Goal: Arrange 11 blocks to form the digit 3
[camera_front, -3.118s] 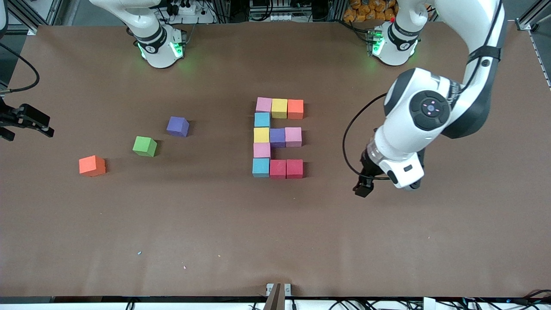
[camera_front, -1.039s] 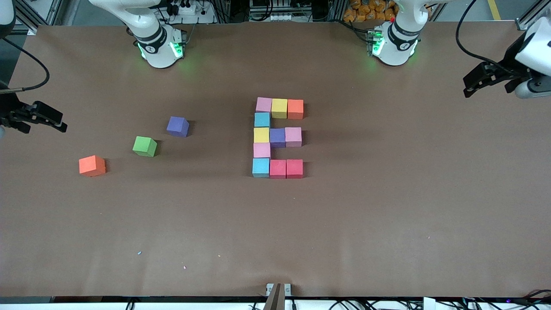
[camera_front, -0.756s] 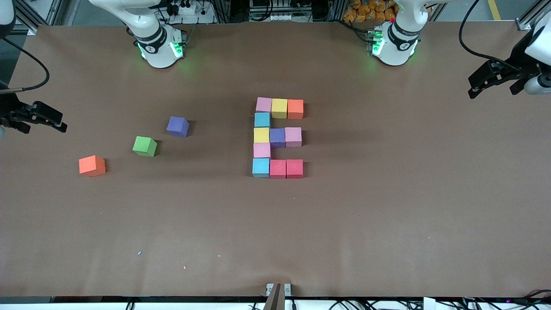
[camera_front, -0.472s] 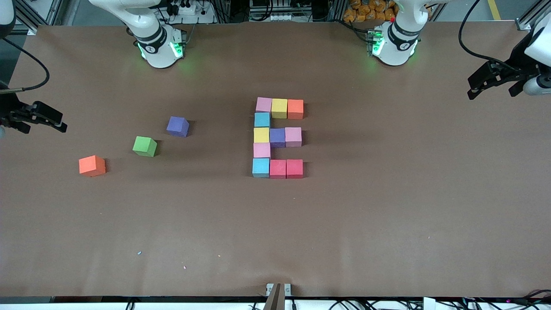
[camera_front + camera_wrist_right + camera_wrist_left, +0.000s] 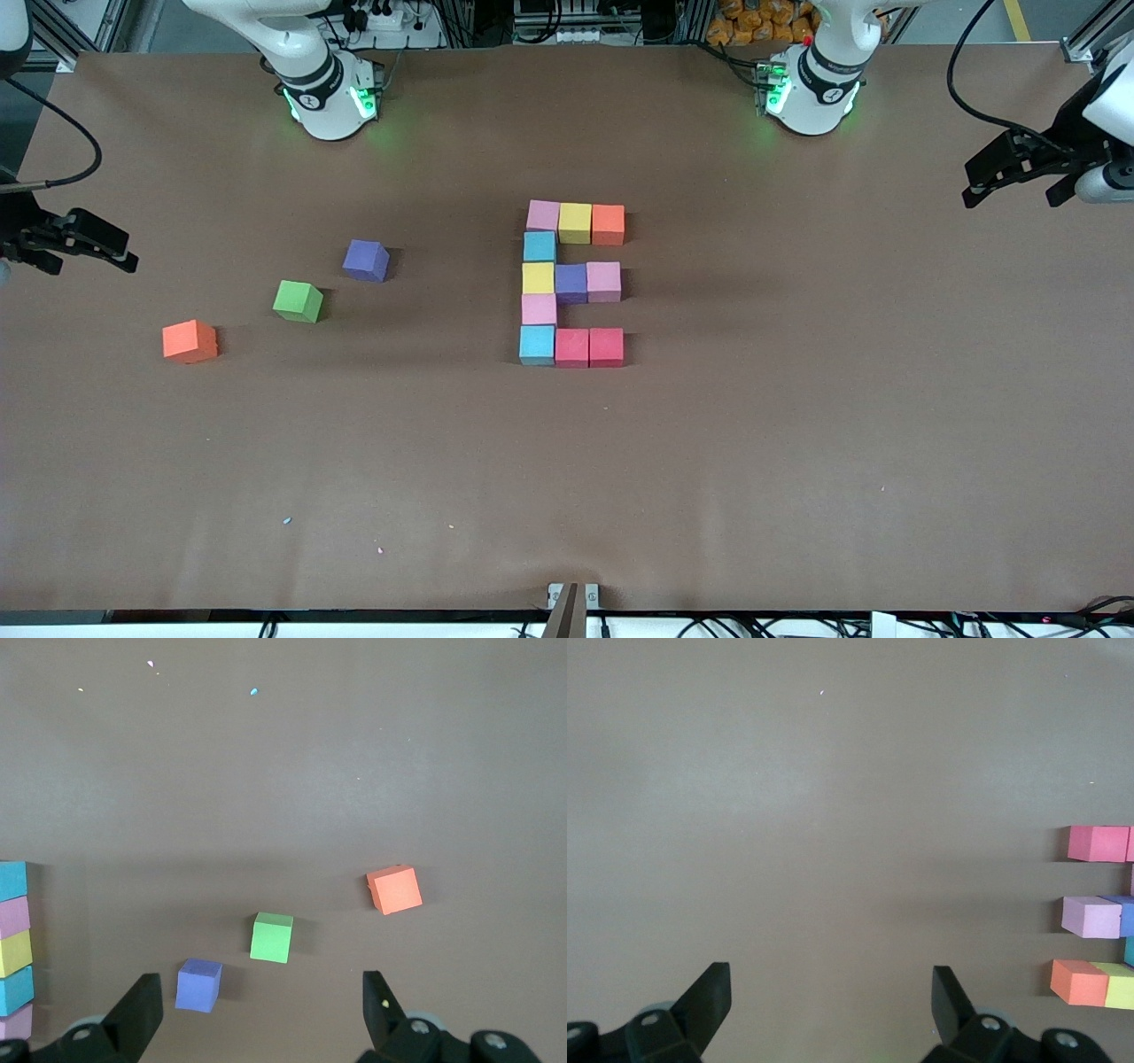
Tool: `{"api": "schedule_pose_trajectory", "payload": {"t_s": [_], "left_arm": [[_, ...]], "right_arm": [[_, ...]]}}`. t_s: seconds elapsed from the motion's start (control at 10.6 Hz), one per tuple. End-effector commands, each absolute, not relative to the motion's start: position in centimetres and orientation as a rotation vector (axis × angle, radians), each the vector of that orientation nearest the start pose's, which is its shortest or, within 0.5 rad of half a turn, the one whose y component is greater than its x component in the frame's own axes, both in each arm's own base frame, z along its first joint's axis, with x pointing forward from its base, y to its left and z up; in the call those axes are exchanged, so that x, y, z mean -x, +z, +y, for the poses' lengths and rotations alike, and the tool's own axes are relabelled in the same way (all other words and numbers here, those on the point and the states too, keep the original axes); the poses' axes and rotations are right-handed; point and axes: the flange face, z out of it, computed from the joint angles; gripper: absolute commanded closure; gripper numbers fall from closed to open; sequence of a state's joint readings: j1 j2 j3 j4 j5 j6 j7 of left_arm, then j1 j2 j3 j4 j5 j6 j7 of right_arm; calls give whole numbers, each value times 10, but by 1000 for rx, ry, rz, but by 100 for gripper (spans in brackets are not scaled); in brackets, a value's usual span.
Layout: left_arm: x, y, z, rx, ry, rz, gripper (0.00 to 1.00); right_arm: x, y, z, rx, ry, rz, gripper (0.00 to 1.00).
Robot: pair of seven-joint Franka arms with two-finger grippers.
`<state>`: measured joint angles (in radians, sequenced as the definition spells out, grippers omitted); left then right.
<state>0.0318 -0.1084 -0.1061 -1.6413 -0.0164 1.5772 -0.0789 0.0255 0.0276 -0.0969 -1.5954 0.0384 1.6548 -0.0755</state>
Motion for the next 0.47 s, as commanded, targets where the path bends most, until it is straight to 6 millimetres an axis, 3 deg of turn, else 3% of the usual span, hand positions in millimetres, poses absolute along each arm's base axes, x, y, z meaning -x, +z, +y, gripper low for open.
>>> {"api": "schedule_pose_trajectory", "payload": {"t_s": [0.0, 0.38], "left_arm": [[-520, 649, -49, 3171, -79, 34, 0], [-519, 651, -53, 3169, -86, 29, 0]], "right_arm": [[-567, 610, -34, 3101, -59, 21, 0], [-567, 610, -33, 3099, -59, 19, 0]]}}
